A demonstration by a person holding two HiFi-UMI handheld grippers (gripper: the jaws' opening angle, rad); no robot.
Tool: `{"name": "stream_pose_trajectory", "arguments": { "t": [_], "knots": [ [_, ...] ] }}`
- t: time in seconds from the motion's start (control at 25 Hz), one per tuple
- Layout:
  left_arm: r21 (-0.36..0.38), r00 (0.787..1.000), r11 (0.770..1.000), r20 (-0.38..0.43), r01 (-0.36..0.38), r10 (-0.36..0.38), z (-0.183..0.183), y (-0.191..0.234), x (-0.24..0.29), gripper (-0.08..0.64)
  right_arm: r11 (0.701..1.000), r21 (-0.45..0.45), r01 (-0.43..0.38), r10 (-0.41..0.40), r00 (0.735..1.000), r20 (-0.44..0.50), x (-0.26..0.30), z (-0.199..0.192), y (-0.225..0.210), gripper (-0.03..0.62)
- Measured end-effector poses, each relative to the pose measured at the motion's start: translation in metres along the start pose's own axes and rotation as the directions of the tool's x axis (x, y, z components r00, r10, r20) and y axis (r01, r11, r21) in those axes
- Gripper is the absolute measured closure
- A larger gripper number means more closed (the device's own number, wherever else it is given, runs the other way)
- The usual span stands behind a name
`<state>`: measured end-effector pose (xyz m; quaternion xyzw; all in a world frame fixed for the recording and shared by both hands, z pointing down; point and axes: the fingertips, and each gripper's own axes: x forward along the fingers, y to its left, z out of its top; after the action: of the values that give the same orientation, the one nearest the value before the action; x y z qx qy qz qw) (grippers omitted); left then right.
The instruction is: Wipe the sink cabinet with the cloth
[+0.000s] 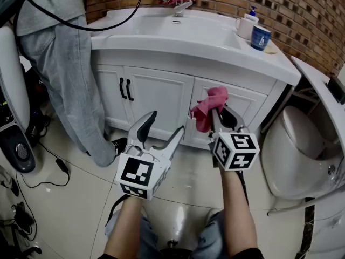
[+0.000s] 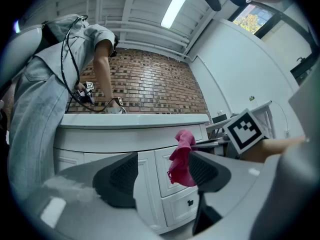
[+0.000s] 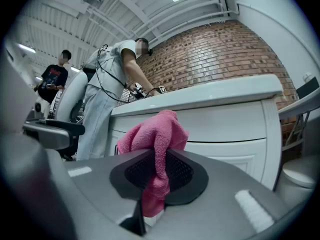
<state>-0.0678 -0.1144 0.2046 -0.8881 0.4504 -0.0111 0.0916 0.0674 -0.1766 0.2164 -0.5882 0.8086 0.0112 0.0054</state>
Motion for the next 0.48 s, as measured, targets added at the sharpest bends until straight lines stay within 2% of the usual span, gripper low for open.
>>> {"name": "stream_pose_trajectory", "arguments": {
  "t": [0.16,0.32,0.48],
  "knots": [
    [-0.003,1.0,1.0,-0.009,-0.007,0.007,-0.019,0.009,0.02,0.239,0.998,0.044,-0.043,0.043,0.999,0.01,0.045,-0.009,-0.005,0.541],
    [-0.055,1.0,0.998,-0.012,-0.004,0.003,-0.037,0.023,0.041,0.239,0.991,0.093,-0.092,0.09,0.995,0.033,0.085,-0.013,-0.001,0.541],
    [-0.064,1.0,0.998,-0.014,0.021,-0.022,-0.056,0.027,0.066,0.239,0.993,0.061,-0.105,0.105,0.994,0.015,0.105,-0.025,-0.004,0.543]
  ]
}}
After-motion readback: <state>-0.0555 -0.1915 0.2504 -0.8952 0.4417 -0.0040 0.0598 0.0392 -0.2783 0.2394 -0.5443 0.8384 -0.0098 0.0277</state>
